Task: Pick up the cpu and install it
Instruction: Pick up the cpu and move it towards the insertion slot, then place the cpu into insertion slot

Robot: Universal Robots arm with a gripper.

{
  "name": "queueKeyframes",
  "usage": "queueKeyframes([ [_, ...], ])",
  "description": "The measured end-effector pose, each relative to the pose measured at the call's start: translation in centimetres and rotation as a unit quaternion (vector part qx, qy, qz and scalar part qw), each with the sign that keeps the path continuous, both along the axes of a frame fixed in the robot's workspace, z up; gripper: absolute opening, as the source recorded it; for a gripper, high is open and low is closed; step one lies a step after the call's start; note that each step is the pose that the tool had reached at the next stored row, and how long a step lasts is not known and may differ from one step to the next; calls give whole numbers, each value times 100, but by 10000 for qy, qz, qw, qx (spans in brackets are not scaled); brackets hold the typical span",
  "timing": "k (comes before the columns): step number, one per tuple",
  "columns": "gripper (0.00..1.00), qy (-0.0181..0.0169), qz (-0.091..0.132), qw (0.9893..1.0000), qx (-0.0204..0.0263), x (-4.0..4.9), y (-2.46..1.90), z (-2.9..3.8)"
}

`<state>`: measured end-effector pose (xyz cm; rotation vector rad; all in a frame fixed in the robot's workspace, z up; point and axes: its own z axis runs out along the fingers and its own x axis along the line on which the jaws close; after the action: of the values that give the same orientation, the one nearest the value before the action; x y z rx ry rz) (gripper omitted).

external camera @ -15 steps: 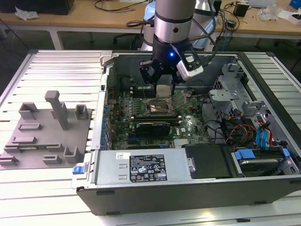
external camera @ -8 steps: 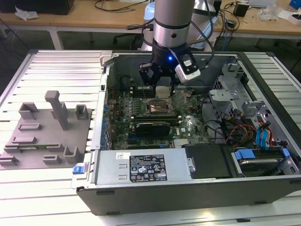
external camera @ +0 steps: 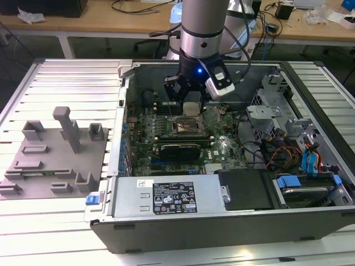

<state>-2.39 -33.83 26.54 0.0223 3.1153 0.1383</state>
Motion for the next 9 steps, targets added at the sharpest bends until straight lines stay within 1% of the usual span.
queueKeyframes([
  [2,55,3,0,10000,-2,0,8,-14],
  [9,55,3,0,10000,-2,0,13,-18],
])
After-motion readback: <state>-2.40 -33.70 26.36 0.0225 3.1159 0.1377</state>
